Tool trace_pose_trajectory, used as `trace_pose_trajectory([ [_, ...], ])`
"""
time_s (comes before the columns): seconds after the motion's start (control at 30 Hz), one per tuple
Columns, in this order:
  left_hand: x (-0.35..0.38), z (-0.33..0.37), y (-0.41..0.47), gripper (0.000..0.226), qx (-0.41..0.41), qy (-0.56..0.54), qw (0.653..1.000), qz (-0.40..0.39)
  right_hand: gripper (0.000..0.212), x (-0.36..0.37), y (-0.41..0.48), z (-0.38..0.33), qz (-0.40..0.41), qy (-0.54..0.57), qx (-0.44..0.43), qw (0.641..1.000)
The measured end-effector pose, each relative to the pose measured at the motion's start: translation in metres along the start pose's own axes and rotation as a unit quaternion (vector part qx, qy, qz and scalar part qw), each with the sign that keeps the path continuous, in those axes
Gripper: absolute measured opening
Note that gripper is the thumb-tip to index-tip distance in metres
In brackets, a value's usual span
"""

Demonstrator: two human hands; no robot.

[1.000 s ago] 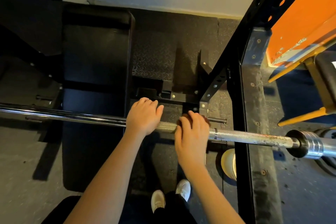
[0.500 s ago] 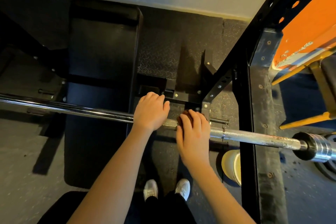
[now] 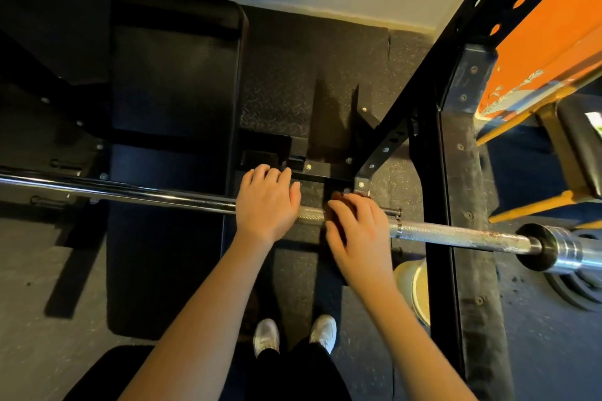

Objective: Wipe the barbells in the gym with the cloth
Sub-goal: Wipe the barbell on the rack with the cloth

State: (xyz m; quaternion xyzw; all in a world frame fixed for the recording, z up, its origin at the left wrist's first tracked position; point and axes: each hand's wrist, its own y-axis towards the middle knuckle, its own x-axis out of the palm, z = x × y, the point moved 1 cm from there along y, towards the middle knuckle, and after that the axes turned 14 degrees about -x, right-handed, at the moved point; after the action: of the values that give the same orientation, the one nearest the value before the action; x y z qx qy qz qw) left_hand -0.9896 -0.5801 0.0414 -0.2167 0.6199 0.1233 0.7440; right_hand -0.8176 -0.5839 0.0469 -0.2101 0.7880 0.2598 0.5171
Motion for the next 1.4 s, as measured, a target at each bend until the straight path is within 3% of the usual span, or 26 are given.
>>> trace_pose_trajectory([
  [0.1, -0.001, 0.000, 0.008, 0.054, -0.003, -0.007, 1.000, -0.009, 0.031, -0.021, 0.004, 0.035, -0.044, 0.017, 0.011, 0.999],
  [0.23, -0.004, 0.007, 0.009, 0.058, -0.069, 0.008, 0.997, 0.014, 0.025, -0.006, 0.015, 0.025, 0.044, 0.046, 0.134, 0.989],
  [0.33, 0.001, 0.008, 0.008, 0.056, -0.089, 0.002, 0.996, 0.016, 0.028, 0.015, 0.014, -0.010, 0.070, 0.012, 0.071, 0.995],
  [0.43, 0.001, 0.006, 0.013, 0.055, -0.082, 0.005, 0.997, 0.017, 0.030, 0.004, 0.011, 0.016, 0.043, -0.003, -0.030, 0.999],
  [0.53, 0.003, 0.005, 0.015, 0.062, -0.074, 0.007, 0.997, 0.023, 0.039, -0.009, 0.010, 0.047, 0.044, 0.001, 0.032, 0.999],
  [0.6, 0.002, 0.006, 0.015, 0.067, -0.074, 0.008, 0.997, 0.027, 0.038, -0.002, 0.014, 0.035, 0.070, 0.015, 0.099, 0.993],
  [0.67, 0.000, 0.008, 0.013, 0.066, -0.077, 0.008, 0.997, 0.023, 0.030, 0.013, 0.020, 0.007, 0.074, 0.002, 0.099, 0.992],
  [0.83, 0.000, 0.005, 0.001, 0.060, -0.079, 0.029, 0.996, 0.005, 0.031, 0.000, 0.013, 0.020, 0.001, -0.008, -0.069, 0.998],
  [0.93, -0.001, 0.002, -0.009, 0.058, -0.078, 0.043, 0.996, -0.010, 0.030, -0.020, -0.008, 0.057, 0.002, -0.007, 0.001, 1.000],
  [1.03, -0.001, 0.000, -0.022, 0.056, -0.080, 0.052, 0.995, -0.023, 0.032, -0.008, -0.016, 0.034, 0.059, 0.008, 0.091, 0.994],
  [1.17, -0.004, 0.001, -0.024, 0.054, -0.066, 0.047, 0.996, -0.037, 0.036, 0.013, 0.000, -0.018, 0.043, 0.044, 0.014, 0.998],
  [1.27, -0.005, 0.001, -0.018, 0.056, -0.038, 0.044, 0.997, -0.052, 0.040, -0.001, -0.011, 0.003, 0.002, 0.033, -0.040, 0.999],
  [1.4, -0.003, -0.002, -0.027, 0.058, -0.033, 0.049, 0.998, -0.037, 0.042, -0.013, -0.038, 0.039, 0.028, 0.024, 0.028, 0.999],
])
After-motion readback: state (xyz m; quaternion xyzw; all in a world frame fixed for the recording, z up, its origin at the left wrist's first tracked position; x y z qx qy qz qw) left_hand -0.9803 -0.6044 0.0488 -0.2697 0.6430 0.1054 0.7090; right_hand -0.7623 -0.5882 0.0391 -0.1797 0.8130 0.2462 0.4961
